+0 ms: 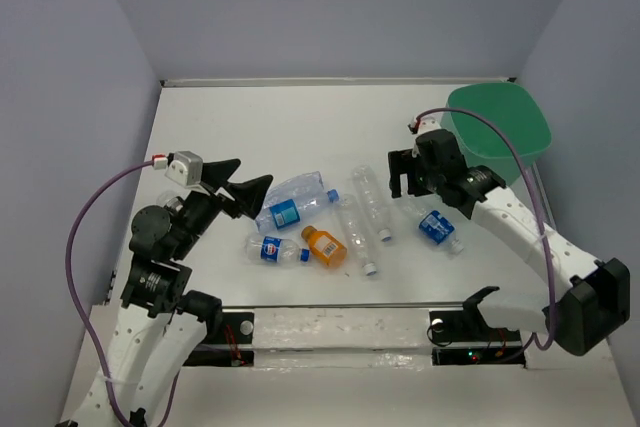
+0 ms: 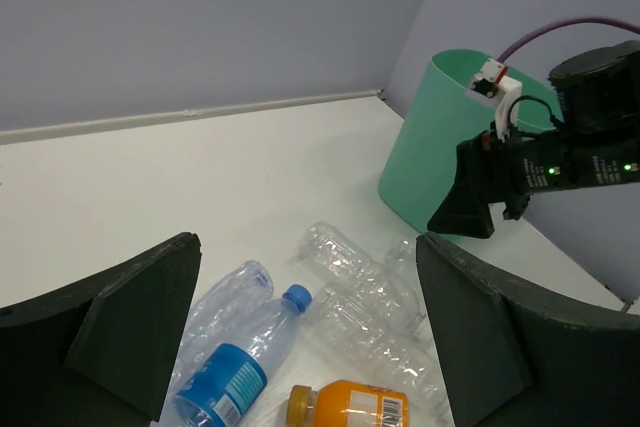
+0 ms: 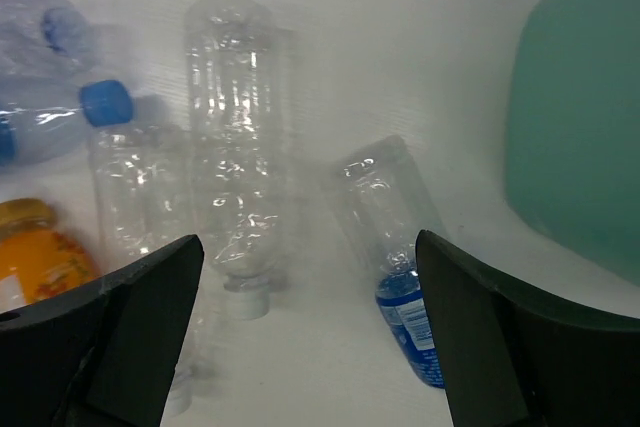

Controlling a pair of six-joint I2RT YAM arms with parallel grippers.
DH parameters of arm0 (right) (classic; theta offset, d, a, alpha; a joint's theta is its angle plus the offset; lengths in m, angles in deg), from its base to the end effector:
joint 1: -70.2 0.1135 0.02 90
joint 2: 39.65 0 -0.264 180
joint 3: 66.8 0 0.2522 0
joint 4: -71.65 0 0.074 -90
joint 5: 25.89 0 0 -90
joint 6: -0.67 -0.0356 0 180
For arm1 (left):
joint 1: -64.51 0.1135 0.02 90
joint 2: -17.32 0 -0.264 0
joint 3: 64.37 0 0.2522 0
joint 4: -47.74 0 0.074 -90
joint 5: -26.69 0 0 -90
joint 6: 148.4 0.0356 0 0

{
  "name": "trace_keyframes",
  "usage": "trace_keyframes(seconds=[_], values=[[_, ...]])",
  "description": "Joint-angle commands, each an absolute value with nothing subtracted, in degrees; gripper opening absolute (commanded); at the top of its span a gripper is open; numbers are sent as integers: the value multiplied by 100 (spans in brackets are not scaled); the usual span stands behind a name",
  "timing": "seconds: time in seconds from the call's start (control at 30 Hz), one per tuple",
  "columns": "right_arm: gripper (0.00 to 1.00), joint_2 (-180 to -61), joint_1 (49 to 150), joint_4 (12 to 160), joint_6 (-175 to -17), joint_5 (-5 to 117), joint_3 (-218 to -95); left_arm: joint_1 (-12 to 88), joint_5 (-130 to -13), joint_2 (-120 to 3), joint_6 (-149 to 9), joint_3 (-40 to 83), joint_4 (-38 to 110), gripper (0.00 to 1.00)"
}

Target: Put the plastic bottles in the bin

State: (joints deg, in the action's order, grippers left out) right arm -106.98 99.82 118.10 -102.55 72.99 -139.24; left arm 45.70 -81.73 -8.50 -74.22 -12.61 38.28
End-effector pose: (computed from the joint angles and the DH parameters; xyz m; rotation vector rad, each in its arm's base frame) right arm 0.2213 0.1195 0.3075 -0.2470 2.2776 0.2126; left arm 0.1029 -0.0469 0.3694 0.3166 1.2948 -0.7206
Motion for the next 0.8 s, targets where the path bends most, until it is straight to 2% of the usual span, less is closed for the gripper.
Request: trace_keyframes(seconds=[0.0, 0.3, 0.47, 0.53, 0.57, 0.73, 0.77], values=[[92, -11452, 9999, 12118, -10058, 8387, -14041, 4561, -8195, -922, -7308, -1018, 3873, 99], [91, -12209, 9999, 12285, -10252, 8449, -14024, 4553, -8247, -1028, -7282, -1009, 3847, 99], [91, -13175, 9999, 12233, -10164, 8370, -14278, 4526, -8195, -1001, -7282, -1009, 3847, 99], [83, -13465, 9999, 12215, -10137, 8406, -14357, 4491, -8177, -1010, -7281, -1009, 3838, 99], [74, -13649, 9999, 12146, -10129, 8484, -14410, 4465, -8168, -1010, -7273, -1009, 3838, 99], [66, -13748, 9999, 11952, -10094, 8642, -14525, 4447, -8168, -1028, -7273, -1000, 3829, 99], [61, -13739, 9999, 11951, -10085, 8695, -14533, 4447, -8177, -1019, -7264, -1000, 3829, 99]])
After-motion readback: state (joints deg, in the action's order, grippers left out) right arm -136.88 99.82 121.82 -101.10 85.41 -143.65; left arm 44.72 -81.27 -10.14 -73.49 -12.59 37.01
